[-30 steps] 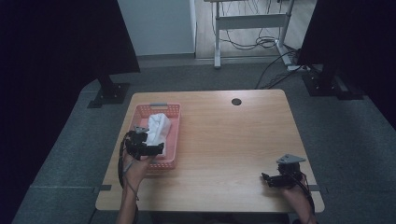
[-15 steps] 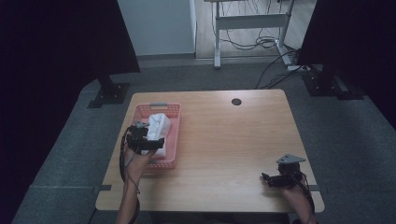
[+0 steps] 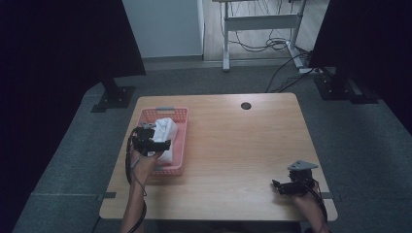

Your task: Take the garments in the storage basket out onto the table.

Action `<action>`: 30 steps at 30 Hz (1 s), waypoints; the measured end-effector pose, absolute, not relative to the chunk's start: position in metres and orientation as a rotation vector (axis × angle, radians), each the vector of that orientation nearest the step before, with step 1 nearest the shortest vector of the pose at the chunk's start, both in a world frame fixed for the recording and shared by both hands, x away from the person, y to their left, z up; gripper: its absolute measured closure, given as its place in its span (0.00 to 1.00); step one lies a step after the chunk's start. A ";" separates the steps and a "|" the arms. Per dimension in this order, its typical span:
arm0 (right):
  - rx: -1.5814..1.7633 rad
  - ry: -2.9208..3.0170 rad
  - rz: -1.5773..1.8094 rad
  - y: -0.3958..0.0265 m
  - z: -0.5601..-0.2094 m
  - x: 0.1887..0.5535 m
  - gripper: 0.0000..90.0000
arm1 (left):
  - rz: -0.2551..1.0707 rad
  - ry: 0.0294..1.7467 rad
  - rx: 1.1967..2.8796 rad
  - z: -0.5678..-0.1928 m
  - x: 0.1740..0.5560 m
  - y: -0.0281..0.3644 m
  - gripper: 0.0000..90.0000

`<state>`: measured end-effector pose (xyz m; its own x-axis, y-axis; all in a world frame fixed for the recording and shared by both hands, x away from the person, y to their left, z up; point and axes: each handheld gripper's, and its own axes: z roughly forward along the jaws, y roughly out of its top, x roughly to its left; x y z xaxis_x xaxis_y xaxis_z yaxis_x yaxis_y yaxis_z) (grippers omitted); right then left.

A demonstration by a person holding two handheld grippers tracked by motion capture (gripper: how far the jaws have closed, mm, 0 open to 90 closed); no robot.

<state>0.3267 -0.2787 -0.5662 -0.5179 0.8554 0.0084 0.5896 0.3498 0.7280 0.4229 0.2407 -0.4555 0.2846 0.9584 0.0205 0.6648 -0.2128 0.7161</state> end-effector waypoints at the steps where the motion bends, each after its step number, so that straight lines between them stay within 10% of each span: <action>1: 1.269 2.244 0.975 -0.279 -0.566 0.327 0.02 | 0.635 1.452 1.963 -0.455 0.424 0.241 0.07; 30: 1.269 2.245 0.975 -0.279 -0.566 0.327 0.02 | 0.622 1.485 1.960 -0.465 0.461 0.246 0.07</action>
